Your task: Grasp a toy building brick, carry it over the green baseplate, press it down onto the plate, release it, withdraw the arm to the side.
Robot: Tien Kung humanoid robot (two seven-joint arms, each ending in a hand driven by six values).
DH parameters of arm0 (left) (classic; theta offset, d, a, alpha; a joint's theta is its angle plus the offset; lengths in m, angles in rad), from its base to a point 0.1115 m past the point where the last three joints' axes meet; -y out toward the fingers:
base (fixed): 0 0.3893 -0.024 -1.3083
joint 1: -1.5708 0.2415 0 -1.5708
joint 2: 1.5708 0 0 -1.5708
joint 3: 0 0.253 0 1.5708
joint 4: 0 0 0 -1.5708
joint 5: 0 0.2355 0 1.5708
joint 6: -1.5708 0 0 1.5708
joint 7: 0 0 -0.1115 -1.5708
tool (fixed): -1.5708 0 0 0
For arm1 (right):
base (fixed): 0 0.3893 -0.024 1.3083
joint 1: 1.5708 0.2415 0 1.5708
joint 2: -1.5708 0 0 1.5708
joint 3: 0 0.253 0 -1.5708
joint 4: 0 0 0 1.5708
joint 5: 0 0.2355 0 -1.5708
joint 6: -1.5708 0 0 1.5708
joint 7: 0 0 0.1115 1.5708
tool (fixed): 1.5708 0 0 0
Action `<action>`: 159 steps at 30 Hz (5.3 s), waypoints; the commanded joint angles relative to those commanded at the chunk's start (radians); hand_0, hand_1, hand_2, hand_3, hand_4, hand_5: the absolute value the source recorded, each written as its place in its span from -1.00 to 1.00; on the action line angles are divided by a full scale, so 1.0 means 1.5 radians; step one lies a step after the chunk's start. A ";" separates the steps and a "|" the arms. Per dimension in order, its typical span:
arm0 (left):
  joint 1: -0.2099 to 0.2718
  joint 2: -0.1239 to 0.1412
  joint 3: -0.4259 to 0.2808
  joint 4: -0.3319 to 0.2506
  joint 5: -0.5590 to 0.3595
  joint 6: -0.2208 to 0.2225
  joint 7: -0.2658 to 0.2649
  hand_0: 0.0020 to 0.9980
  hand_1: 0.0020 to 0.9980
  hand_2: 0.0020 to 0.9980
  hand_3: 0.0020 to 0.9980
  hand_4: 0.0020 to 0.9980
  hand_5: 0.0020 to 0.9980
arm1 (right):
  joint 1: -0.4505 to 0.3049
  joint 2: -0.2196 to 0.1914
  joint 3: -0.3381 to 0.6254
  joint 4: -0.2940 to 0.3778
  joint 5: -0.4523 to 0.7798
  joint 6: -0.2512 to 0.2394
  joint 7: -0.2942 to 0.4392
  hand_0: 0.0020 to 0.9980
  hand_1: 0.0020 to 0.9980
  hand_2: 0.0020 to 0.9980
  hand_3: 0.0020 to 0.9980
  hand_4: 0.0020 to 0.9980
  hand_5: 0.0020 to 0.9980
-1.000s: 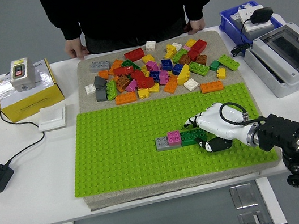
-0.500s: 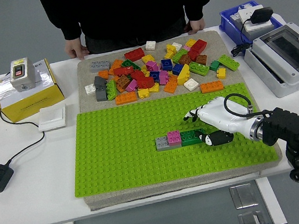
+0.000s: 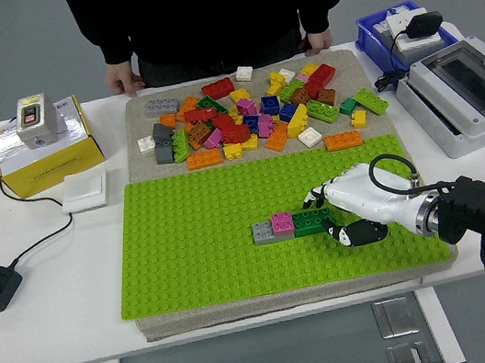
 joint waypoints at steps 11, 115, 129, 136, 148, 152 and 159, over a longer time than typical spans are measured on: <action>-0.001 0.000 0.002 0.000 -0.003 0.000 -0.001 0.29 0.26 0.15 0.29 -0.42 0.19 | 0.007 0.026 -0.016 -0.042 -0.007 -0.004 0.009 -1.00 -0.70 0.41 0.35 -1.00 -0.34; 0.013 -0.010 -0.001 0.000 -0.004 0.001 -0.004 0.29 0.26 0.16 0.29 -0.36 0.19 | -0.247 0.174 0.519 -0.180 0.656 -0.006 0.370 0.27 0.31 0.44 0.39 -0.04 0.08; 0.011 -0.005 0.002 0.000 -0.002 -0.001 0.000 0.29 0.26 0.15 0.29 -0.34 0.18 | -0.256 0.186 0.487 -0.175 0.870 -0.016 0.395 0.43 0.38 0.45 0.48 0.33 0.40; 0.011 -0.001 0.001 0.000 0.002 -0.003 0.002 0.29 0.26 0.15 0.29 -0.33 0.16 | -0.260 0.187 0.482 -0.176 0.889 -0.014 0.397 0.42 0.38 0.44 0.48 0.34 0.43; 0.012 0.005 0.001 0.000 0.009 -0.005 0.006 0.30 0.27 0.15 0.29 -0.30 0.13 | -0.269 0.187 0.486 -0.177 0.898 -0.008 0.398 0.44 0.39 0.45 0.48 0.35 0.48; 0.011 0.009 0.001 0.000 0.011 -0.006 0.006 0.30 0.27 0.15 0.29 -0.29 0.12 | -0.268 0.188 0.488 -0.176 0.896 -0.008 0.398 0.45 0.39 0.45 0.46 0.35 0.55; 0.010 0.008 0.001 0.000 0.010 -0.006 0.006 0.30 0.27 0.15 0.29 -0.29 0.12 | -0.268 0.187 0.490 -0.174 0.892 -0.010 0.396 0.45 0.39 0.45 0.45 0.34 0.57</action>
